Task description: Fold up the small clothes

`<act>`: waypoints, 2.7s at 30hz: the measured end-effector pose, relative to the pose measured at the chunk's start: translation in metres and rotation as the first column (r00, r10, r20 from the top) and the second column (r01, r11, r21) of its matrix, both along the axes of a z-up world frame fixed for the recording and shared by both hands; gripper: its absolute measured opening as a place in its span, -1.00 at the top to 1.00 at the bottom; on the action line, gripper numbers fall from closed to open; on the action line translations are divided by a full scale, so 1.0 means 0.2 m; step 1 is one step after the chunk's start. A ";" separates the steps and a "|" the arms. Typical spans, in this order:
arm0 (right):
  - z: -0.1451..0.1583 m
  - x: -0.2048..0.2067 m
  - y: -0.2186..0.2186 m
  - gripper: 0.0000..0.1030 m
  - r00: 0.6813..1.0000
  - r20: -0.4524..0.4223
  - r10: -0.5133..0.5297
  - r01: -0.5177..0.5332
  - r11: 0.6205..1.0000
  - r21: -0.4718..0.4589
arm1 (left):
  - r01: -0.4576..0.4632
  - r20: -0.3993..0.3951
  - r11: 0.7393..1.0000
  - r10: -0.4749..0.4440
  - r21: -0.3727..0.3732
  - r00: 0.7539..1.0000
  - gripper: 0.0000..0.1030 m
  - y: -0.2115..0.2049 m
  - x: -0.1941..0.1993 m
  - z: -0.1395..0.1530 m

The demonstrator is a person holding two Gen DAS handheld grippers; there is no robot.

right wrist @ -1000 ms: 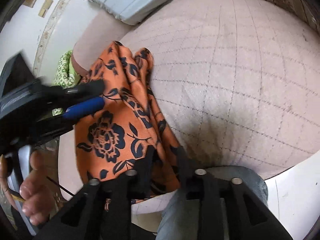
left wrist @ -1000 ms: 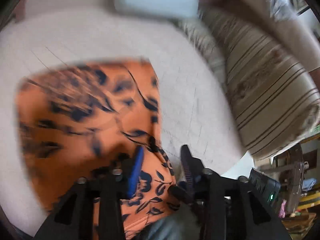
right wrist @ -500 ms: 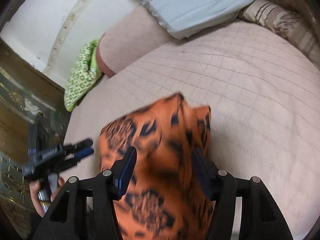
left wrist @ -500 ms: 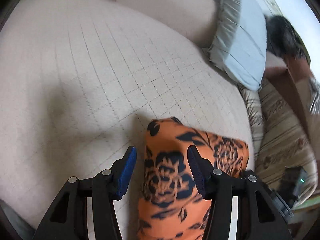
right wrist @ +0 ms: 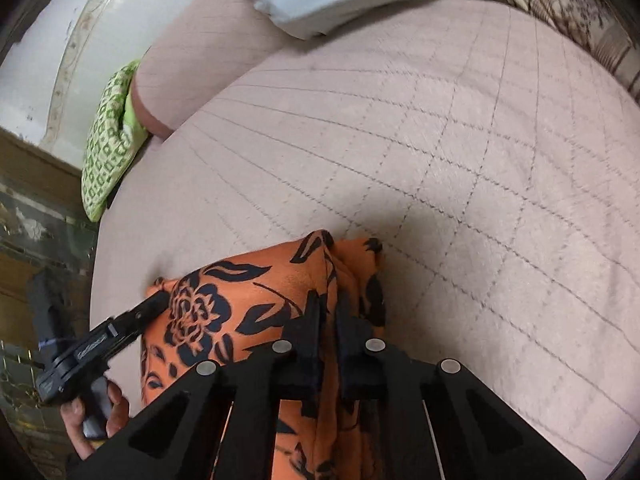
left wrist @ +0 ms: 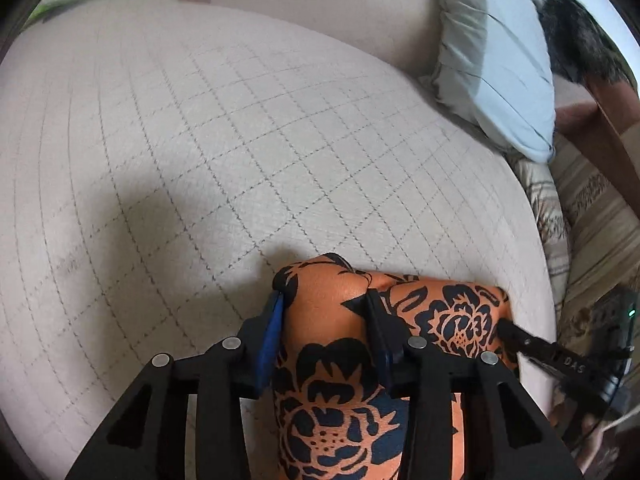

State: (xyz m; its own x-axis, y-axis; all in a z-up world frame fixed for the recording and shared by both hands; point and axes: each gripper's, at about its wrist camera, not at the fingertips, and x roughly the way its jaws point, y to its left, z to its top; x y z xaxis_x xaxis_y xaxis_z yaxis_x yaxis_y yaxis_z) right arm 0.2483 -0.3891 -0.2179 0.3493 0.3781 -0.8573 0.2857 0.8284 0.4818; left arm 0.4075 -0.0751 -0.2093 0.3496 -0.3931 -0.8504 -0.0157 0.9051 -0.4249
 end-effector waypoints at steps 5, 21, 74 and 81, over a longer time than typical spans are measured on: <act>0.21 -0.16 -0.01 0.29 0.997 0.077 -0.032 0.026 0.996 0.081 | 0.010 0.000 0.997 -0.010 -0.071 1.000 0.02 0.09 -0.12 0.12; 0.12 -0.84 0.03 0.84 0.994 0.001 -0.107 0.107 0.989 0.100 | 0.032 -0.081 0.984 -0.047 -0.173 0.996 -0.07 0.20 -0.80 0.04; -0.08 -0.28 0.01 -0.39 1.000 -0.024 0.008 -0.003 0.974 0.226 | 0.069 -0.133 0.951 -0.114 -0.300 0.985 -0.26 0.15 -0.27 -0.10; -0.23 -0.35 -0.03 0.21 1.000 -0.017 -0.025 0.029 0.927 0.373 | -0.001 -0.153 0.912 -0.067 -0.410 0.986 -0.16 0.19 -0.25 -0.24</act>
